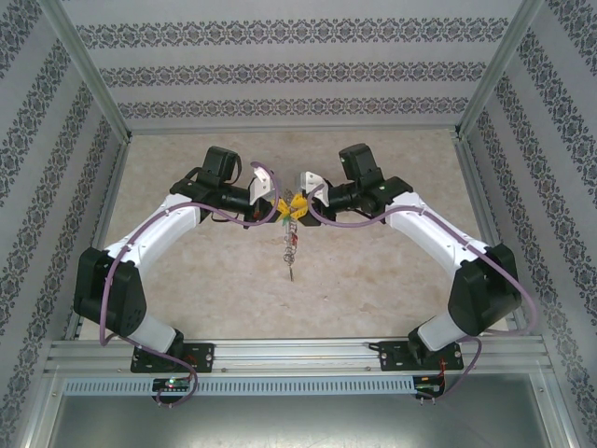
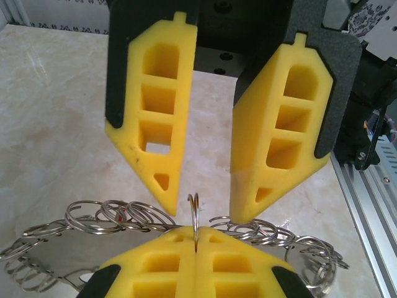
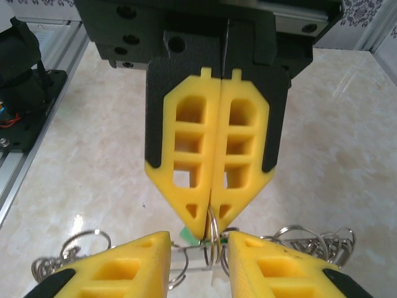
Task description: Put the keys on the keyring
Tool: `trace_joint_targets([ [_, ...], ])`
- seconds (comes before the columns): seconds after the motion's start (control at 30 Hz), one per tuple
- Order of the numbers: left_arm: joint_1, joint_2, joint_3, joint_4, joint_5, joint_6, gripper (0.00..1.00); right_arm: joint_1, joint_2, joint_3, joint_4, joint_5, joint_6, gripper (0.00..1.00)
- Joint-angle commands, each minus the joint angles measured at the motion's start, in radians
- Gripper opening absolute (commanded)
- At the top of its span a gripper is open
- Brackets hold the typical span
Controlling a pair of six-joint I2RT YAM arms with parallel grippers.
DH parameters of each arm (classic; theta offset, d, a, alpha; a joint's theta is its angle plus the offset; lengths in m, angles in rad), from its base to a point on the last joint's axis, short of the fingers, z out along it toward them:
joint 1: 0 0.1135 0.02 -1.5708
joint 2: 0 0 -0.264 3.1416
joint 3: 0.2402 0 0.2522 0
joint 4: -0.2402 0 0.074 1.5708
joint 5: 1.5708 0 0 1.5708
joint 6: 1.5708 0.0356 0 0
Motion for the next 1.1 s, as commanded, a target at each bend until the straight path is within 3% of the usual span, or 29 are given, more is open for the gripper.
trace_joint_targets([
  [0.0, -0.012, 0.006, 0.022, 0.014, 0.047, 0.013, 0.0, 0.011, 0.019, 0.037, 0.0, -0.034, 0.015, 0.3],
  [0.27, -0.013, 0.008, 0.027, 0.009, 0.046, 0.013, 0.0, 0.015, 0.025, 0.048, -0.016, -0.052, 0.012, 0.06],
  [0.4, -0.013, 0.012, 0.032, 0.007, 0.051, 0.012, 0.0, 0.017, 0.026, 0.053, -0.029, -0.056, 0.004, 0.0],
  [0.53, -0.013, 0.016, 0.034, 0.017, 0.054, -0.001, 0.02, 0.016, 0.014, 0.033, 0.008, -0.062, 0.014, 0.0],
  [0.6, -0.01, 0.012, 0.021, 0.041, 0.057, -0.019, 0.15, 0.012, -0.005, 0.001, 0.089, -0.062, 0.066, 0.0],
  [0.77, 0.019, 0.002, -0.02, 0.126, 0.087, -0.094, 0.25, -0.016, -0.043, -0.061, 0.286, -0.077, 0.22, 0.0],
  [1.07, 0.031, -0.006, -0.059, 0.186, 0.092, -0.136, 0.27, -0.039, -0.078, -0.13, 0.456, -0.094, 0.354, 0.0],
])
